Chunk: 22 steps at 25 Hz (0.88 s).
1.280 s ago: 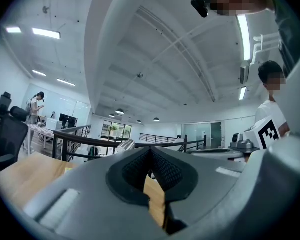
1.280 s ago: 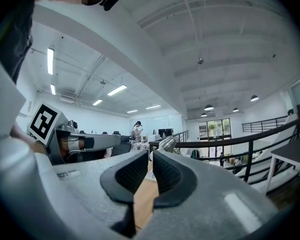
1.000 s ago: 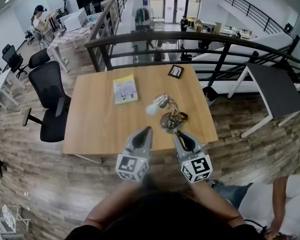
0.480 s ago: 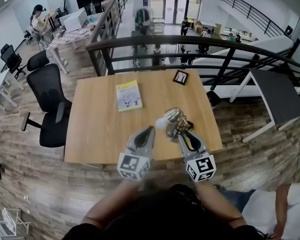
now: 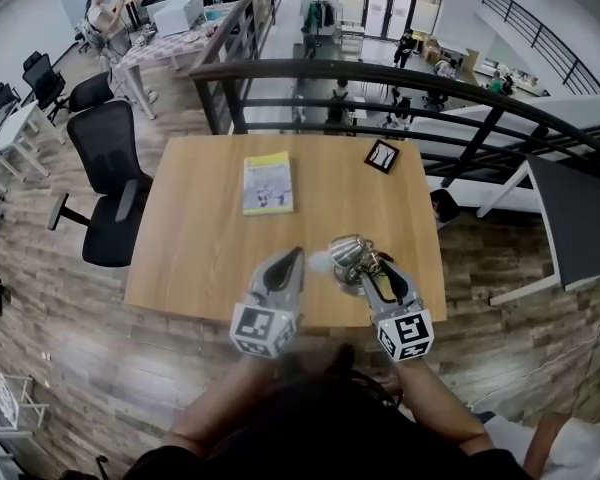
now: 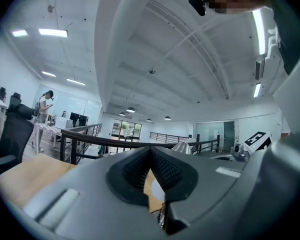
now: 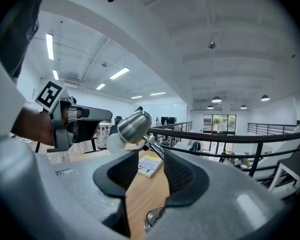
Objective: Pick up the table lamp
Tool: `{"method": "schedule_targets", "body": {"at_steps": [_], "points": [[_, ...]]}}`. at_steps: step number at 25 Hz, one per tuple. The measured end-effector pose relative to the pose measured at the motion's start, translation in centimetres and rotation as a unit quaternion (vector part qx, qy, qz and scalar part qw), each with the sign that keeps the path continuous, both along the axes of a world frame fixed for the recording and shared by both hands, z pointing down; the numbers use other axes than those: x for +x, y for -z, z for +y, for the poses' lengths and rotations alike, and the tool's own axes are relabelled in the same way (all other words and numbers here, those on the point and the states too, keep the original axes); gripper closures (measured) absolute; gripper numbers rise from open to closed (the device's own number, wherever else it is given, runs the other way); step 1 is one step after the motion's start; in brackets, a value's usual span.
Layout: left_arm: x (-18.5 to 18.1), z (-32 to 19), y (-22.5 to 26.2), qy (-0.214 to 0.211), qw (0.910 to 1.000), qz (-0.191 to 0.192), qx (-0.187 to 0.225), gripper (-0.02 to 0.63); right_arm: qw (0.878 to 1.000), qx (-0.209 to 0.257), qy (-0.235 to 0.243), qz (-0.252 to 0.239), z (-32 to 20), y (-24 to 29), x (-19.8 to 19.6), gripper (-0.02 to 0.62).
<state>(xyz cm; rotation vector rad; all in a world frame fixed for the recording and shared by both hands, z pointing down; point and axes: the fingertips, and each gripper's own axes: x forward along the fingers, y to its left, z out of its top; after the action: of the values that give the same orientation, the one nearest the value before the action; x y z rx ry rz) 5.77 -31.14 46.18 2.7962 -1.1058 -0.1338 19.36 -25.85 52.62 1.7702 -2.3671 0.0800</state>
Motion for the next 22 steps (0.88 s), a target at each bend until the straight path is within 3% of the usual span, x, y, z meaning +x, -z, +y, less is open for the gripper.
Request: {"method": "schedule_targets", "body": {"at_steps": [13, 22], "points": [[-1.3, -2.6, -2.4, 0.101, 0.9947, -0.013, -0.017, 0.604, 0.997, -0.012, 0.065, 0.029, -5.3, -2.5, 1.0, 0.433], [-2.2, -3.0, -4.6, 0.134, 0.9901, -0.022, -0.035, 0.604, 0.998, -0.018, 0.055, 0.030, -6.8, -4.6, 1.9, 0.434]]}}
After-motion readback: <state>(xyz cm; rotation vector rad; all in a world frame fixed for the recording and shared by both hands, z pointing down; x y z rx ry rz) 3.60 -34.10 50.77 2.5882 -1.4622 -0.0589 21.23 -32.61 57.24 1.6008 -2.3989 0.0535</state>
